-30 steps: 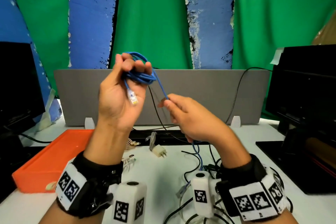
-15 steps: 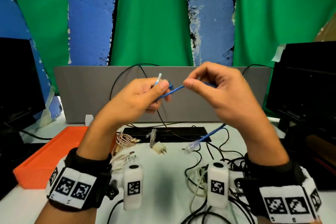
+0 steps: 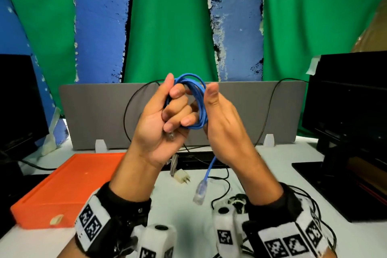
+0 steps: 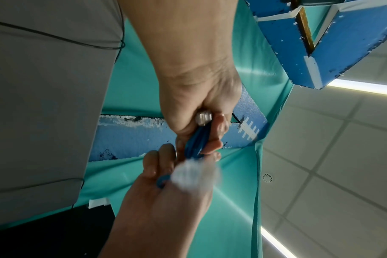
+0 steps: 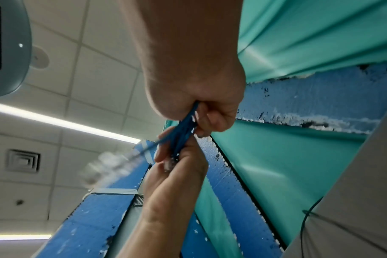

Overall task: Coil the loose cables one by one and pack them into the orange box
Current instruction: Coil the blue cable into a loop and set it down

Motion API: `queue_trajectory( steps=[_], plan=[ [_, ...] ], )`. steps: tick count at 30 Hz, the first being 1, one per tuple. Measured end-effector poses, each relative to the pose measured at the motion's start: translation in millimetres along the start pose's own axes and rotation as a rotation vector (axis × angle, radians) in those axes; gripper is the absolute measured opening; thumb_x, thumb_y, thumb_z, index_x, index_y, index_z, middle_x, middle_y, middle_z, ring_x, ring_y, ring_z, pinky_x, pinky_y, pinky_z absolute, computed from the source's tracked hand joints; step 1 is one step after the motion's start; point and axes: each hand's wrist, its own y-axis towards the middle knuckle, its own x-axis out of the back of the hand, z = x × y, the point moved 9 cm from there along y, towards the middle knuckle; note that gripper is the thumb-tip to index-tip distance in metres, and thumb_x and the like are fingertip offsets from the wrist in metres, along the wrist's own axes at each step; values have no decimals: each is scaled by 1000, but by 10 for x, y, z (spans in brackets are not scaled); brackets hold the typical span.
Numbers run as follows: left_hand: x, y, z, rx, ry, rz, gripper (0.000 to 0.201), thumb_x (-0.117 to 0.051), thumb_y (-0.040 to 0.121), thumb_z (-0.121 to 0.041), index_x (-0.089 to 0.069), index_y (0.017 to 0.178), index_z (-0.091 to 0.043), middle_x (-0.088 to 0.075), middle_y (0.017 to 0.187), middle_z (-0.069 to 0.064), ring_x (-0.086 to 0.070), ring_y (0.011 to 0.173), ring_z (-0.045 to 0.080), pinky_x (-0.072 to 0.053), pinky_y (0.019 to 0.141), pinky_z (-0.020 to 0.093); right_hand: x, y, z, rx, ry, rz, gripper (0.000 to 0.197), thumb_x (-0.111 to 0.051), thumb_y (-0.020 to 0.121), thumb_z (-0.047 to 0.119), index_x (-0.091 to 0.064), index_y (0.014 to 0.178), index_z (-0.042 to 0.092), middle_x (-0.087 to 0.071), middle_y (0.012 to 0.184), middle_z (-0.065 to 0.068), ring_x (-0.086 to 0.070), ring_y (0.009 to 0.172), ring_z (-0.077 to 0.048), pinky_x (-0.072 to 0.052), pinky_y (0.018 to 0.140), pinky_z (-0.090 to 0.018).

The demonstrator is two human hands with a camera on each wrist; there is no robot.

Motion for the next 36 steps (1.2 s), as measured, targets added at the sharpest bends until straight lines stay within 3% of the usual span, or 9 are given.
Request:
queue_trajectory(
  steps=[3, 8, 12, 16, 18, 21, 25, 30, 36],
  plan=[
    [75, -19, -62, -40, 105, -128, 36, -42, 99, -38, -53, 73, -16, -23, 41, -7, -26, 33, 7, -45, 51, 20, 57, 14, -2, 19, -52, -151, 36, -36, 107, 40, -58, 86, 21, -58, 68, 9, -53, 63, -8, -45, 61, -34],
    [86, -57, -155, -161, 661, -391, 33, -43, 101, -33, -54, 83, -7, -51, 54, 5, -56, 51, 19, -53, 60, 29, 165, 77, -143, -2, -243, -179, 33, -36, 108, 29, -43, 76, 29, -51, 63, 11, -51, 59, 2, -35, 55, -14],
    [7, -161, -359, -405, 1509, -484, 30, -42, 104, -38, -60, 99, -14, -65, 78, 0, -62, 75, 15, -51, 75, 41, 247, 88, -129, 19, -387, -145, 27, -32, 107, 35, -45, 87, 23, -56, 71, 6, -53, 63, -9, -34, 57, -30],
    [22, -138, -317, -312, 1782, -377, 36, -35, 103, -46, -46, 133, -29, -61, 76, -9, -59, 75, 5, -45, 66, 21, 174, 86, -130, 2, -649, 46, 34, -23, 105, 48, -39, 90, 22, -57, 79, 1, -52, 72, -30, -41, 61, -44],
    [21, -134, -316, -352, 1801, -361, 28, -37, 104, -41, -58, 114, -26, -55, 67, -14, -54, 64, 4, -36, 57, 22, 153, 83, -120, 5, -637, 51, 34, -25, 105, 48, -40, 88, 22, -58, 80, 1, -53, 74, -31, -43, 64, -45],
    [83, -170, -362, -476, 1667, -512, 25, -40, 105, -36, -57, 94, -22, -52, 62, -12, -48, 56, 6, -34, 52, 24, 138, 81, -198, -35, -229, -108, 32, -37, 107, 37, -52, 84, 21, -57, 71, 5, -53, 66, -15, -43, 63, -38],
    [224, -240, -380, -548, 1531, -750, 28, -40, 105, -37, -50, 84, -21, -53, 65, -9, -49, 58, 6, -37, 54, 27, -75, 18, -411, -257, 282, -173, 41, -37, 107, 40, -64, 103, 9, -50, 69, 6, -42, 57, -3, -36, 52, -20],
    [458, -238, -410, -513, 1369, -823, 38, -37, 104, -44, -54, 90, -13, -61, 69, -1, -59, 63, 21, -50, 61, 43, -277, -52, -468, -452, 659, -25, 44, -38, 102, 54, -61, 91, 17, -47, 67, 2, -36, 50, -10, -24, 47, -27],
    [332, -158, -420, -425, 1558, -646, 39, -36, 105, -43, -57, 87, -16, -65, 71, -4, -60, 63, 8, -48, 63, 35, -133, 0, -452, -396, 489, -74, 44, -34, 107, 47, -49, 79, 16, -45, 72, -9, -36, 47, -12, -26, 42, -21]
  ],
)
